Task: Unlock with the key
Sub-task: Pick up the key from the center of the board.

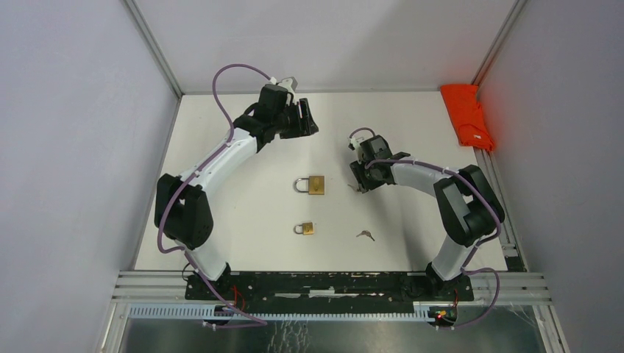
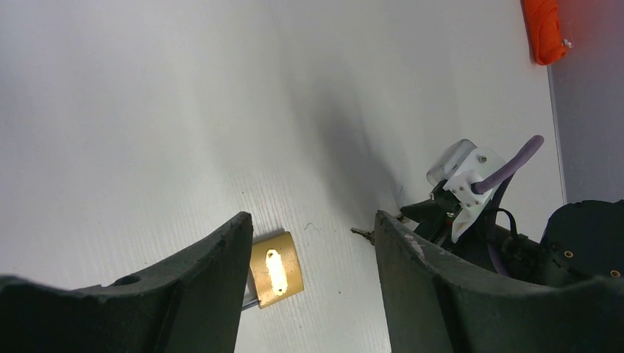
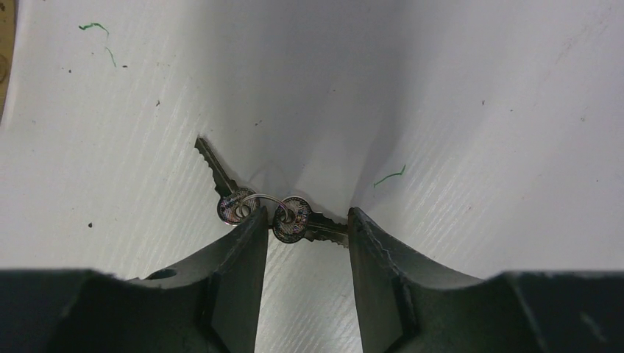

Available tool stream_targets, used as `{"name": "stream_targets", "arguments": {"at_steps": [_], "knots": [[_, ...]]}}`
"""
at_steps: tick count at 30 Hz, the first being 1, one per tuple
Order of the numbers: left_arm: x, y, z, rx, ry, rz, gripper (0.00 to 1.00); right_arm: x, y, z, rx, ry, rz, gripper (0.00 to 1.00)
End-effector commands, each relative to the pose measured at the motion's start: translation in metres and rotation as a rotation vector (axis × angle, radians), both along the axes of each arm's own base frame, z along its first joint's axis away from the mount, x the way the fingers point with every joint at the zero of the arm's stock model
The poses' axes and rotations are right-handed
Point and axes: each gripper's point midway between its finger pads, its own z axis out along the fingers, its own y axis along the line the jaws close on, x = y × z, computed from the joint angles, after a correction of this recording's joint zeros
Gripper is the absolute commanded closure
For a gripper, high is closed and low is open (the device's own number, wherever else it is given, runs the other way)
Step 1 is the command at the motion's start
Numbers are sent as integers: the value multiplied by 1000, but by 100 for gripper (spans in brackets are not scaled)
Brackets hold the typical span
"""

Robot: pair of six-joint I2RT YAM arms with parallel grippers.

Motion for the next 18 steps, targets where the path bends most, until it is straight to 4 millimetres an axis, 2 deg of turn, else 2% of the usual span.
{"name": "stream_targets", "arguments": {"at_steps": [1, 5, 10, 11, 14, 16, 18], "knots": [[7, -8, 7, 4, -42, -33, 33, -16, -5, -17, -19, 64, 8, 52], [6, -8, 6, 9, -45, -40, 34, -16, -5, -20, -23, 71, 8, 64], [1, -15, 2, -9, -54, -85, 40, -9, -2, -19, -22, 69, 8, 72], [-1, -18, 1, -20, -59, -104, 41, -7, -1, -18, -21, 66, 9, 79], [-6, -24, -4, -41, -74, -157, 42, 4, 4, -8, -11, 36, 10, 89], [-8, -29, -4, -57, -86, -192, 44, 13, 6, 4, -7, 2, 7, 100], [-11, -37, -3, -87, -96, -244, 47, 20, 9, 18, 7, -31, 5, 100]]}}
